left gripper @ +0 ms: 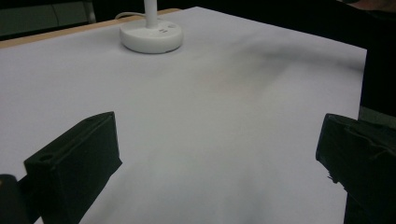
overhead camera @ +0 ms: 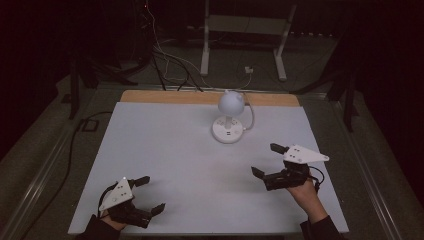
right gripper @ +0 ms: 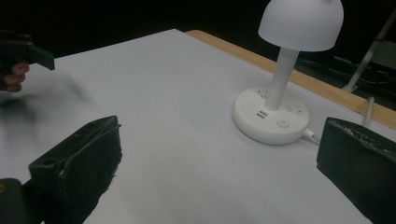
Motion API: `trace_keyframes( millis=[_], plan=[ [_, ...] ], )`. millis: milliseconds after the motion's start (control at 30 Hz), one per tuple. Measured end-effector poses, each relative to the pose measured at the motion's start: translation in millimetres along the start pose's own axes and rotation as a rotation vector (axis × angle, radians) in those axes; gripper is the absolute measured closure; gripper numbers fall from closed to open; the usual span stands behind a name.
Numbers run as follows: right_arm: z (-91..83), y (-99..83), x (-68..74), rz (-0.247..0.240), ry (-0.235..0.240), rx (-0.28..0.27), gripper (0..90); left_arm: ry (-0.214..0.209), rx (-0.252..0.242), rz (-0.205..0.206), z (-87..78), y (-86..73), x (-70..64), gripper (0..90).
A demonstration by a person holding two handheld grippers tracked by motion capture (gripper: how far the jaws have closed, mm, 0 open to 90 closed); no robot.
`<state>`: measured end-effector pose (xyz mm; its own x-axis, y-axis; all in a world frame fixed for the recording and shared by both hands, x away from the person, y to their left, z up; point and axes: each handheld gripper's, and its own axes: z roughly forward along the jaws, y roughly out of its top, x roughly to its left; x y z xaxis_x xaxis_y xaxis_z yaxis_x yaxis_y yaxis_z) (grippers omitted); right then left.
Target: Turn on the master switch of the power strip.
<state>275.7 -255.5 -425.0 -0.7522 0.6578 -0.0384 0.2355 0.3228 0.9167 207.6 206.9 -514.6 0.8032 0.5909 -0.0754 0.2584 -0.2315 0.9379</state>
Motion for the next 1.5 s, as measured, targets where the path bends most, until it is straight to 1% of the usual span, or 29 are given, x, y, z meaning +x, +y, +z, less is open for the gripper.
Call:
trace_keyframes(
  millis=[133,233,267,333,433,533,600,667,700,733,767,833,900,967,1100,1500],
  plan=[
    [5.9,3.5,-5.1,0.012,0.008,0.000,0.0,-0.002,0.002,0.001,0.3,-0.1,-0.6,0.2],
    [15.6,7.2,-9.6,0.005,0.002,0.009,0.0,-0.004,0.005,0.003,0.8,-0.2,-0.7,0.1],
    [15.6,7.2,-9.6,0.005,0.002,0.009,0.0,-0.003,0.004,0.003,0.6,-0.3,-0.7,0.1],
    [22.5,8.6,-12.9,0.007,-0.007,0.007,0.0,-0.003,0.002,0.003,0.0,-0.2,-0.4,0.2],
    [28.5,8.5,-16.3,0.015,-0.019,-0.005,0.0,-0.001,0.002,0.000,0.2,-0.3,-0.2,0.2],
    [32.8,8.3,-18.2,0.016,-0.024,-0.004,0.0,-0.001,0.006,0.003,0.4,-0.4,-0.2,0.2],
    [39.0,8.3,-19.9,0.012,-0.032,0.000,0.0,-0.002,0.004,0.001,0.6,-0.3,-0.3,0.2],
    [41.3,8.1,-20.4,0.009,-0.035,0.001,0.0,-0.001,0.006,0.003,0.5,-0.5,-0.2,0.2],
    [46.0,8.0,-21.7,0.005,-0.038,0.008,0.0,-0.002,0.006,0.003,0.4,-0.3,-0.3,0.2],
    [46.0,8.0,-21.7,0.005,-0.038,0.008,0.0,-0.002,0.006,0.003,0.4,-0.3,-0.3,0.2],
    [50.6,7.9,-23.0,-0.005,-0.050,0.014,1.7,-0.003,0.004,0.002,0.4,-0.3,-0.4,0.1],
    [55.1,7.8,-24.9,-0.005,-0.055,0.014,1.7,-0.002,0.006,0.001,0.3,-0.4,-0.3,0.1],
    [59.3,8.0,-26.8,0.003,-0.052,0.016,1.7,-0.003,0.008,0.003,0.4,-0.5,-0.3,0.1],
    [63.5,8.4,-28.5,0.003,-0.060,0.022,1.7,-0.003,0.005,0.001,0.3,-0.3,-0.4,0.1],
    [72.0,7.9,-32.2,0.020,-0.072,0.021,1.7,-0.003,0.005,0.001,0.0,-0.3,-0.4,0.2],
    [94.7,6.8,-44.1,0.039,-0.108,0.062,1.8,-0.006,0.005,0.002,-0.1,-0.2,-0.8,0.1]
  ],
)
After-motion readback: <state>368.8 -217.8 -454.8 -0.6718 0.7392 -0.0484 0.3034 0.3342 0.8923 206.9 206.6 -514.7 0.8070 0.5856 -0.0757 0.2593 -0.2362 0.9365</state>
